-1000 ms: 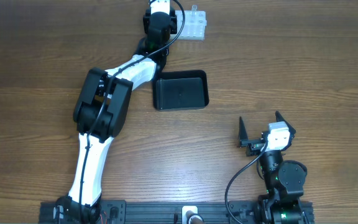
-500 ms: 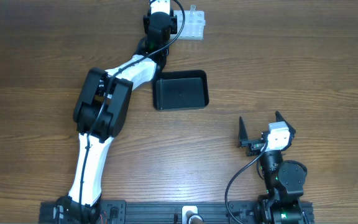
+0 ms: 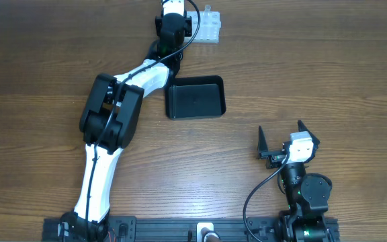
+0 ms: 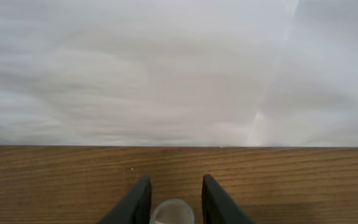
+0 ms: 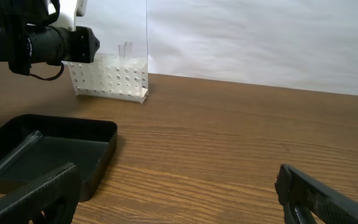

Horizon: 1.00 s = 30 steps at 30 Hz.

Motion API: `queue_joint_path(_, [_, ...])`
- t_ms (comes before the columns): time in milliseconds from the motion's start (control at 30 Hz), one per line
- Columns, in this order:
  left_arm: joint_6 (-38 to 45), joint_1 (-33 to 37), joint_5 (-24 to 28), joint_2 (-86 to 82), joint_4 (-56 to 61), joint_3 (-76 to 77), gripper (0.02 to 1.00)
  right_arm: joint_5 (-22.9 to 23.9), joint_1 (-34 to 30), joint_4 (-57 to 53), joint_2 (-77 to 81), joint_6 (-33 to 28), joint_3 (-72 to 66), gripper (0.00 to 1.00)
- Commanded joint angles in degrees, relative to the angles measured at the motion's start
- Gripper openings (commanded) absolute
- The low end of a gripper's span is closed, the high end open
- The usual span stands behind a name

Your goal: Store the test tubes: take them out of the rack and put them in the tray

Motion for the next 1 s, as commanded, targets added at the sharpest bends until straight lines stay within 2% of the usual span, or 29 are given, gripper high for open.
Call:
queue_joint_path(33, [0.22, -0.42, 0.42, 0.57, 0.85, 1.40, 0.246, -0.68, -0.26, -0.09, -0.42, 0.15, -0.31, 0.991])
queue_joint_path(133, [0.22, -0.46, 0.48, 0.57, 0.85, 1.40, 0.205, -0.68, -0.26, -0.09, -0.39, 0.15, -0.31, 0.993])
queue_joint_path(500, [0.22, -1.11, 1.88, 0.55, 0.81, 1.40, 0.191, -0.68, -0.26, -0.09, -0.42, 0.15, -0.31, 0.993])
queue_joint_path(833, [0.22, -1.07, 1.88, 0.42, 0.85, 1.40, 0.040, -0.68, -0.26, -0.09, -0.39, 0.15, -0.31, 0.993])
queue_joint_path(1000, [0.22, -0.92, 1.88, -0.24, 0.83, 1.40, 0.040, -0.68, -0.26, -0.09, -0.42, 0.17, -0.31, 0.991])
